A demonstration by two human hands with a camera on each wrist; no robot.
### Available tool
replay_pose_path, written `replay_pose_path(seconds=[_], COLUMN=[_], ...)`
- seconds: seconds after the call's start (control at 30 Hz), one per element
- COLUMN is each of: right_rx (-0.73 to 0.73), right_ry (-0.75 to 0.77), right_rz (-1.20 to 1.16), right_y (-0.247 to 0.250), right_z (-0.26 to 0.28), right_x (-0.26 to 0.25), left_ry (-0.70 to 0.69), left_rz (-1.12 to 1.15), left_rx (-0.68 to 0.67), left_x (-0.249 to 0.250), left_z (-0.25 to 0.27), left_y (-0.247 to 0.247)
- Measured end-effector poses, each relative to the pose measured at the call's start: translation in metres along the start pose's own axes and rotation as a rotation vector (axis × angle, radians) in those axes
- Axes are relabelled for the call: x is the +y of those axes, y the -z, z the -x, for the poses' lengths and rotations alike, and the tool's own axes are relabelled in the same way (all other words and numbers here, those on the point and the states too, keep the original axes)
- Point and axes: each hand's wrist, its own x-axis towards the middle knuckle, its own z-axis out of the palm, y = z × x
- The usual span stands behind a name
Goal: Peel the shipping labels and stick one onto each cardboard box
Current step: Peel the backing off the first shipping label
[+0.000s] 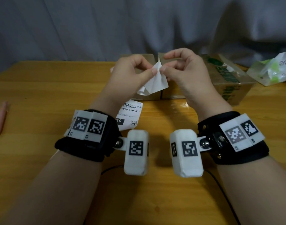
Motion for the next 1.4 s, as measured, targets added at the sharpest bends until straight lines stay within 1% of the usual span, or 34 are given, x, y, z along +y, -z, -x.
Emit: replay_pose_path(seconds=[0.2, 0.43, 0.53, 0.63, 0.7, 0.77, 0.87, 0.93, 1.03, 1.1, 1.2, 1.33, 1.4], right_rx=[0.08, 0.17, 0.234, 0.291, 0.318, 0.336, 0.4, 0.437, 0.405, 0.354, 0.319, 0.35, 0.367], right_ry=[-0.015, 0.005, -0.001, -0.025, -0.066, -0.114, -0.181, -0.186, -0.16, -0.146, -0.145, -0.157, -0.156], right_rz=[0.048, 0.086, 0.036, -0.058, -0.115, -0.156, -0.19, -0.157, -0.05, 0.009, 0.072, 0.116, 0.124], right_y=[0.003, 0.006, 0.006, 0.002, 0.0, 0.0, 0.003, 0.002, -0.005, -0.01, -0.011, -0.001, 0.006], right_z=[-0.003, -0.005, -0.007, -0.004, -0.004, -0.004, -0.008, -0.008, -0.002, 0.005, 0.016, 0.033, 0.042], right_x=[0.001, 0.002, 0.002, 0.002, 0.001, -0.002, -0.01, -0.018, -0.034, -0.045, -0.058, -0.068, -0.07], left_ry=[0.074, 0.157, 0.187, 0.234, 0.257, 0.25, 0.245, 0.284, 0.371, 0.386, 0.362, 0.313, 0.301], left_rz=[0.172, 0.219, 0.226, 0.307, 0.347, 0.359, 0.335, 0.322, 0.255, 0.185, 0.089, 0.016, -0.004], left_rx=[0.018, 0.111, 0.18, 0.242, 0.274, 0.318, 0.379, 0.362, 0.305, 0.289, 0.313, 0.361, 0.347], left_x=[-0.002, -0.009, -0.011, -0.012, -0.013, -0.015, -0.017, -0.022, -0.033, -0.036, -0.034, -0.032, -0.03], left_z=[-0.001, -0.006, -0.01, -0.011, -0.012, -0.013, -0.018, -0.016, -0.006, 0.001, 0.013, 0.03, 0.041], left_y=[0.002, 0.002, 0.002, 0.003, 0.005, 0.01, 0.022, 0.025, 0.026, 0.03, 0.043, 0.062, 0.074])
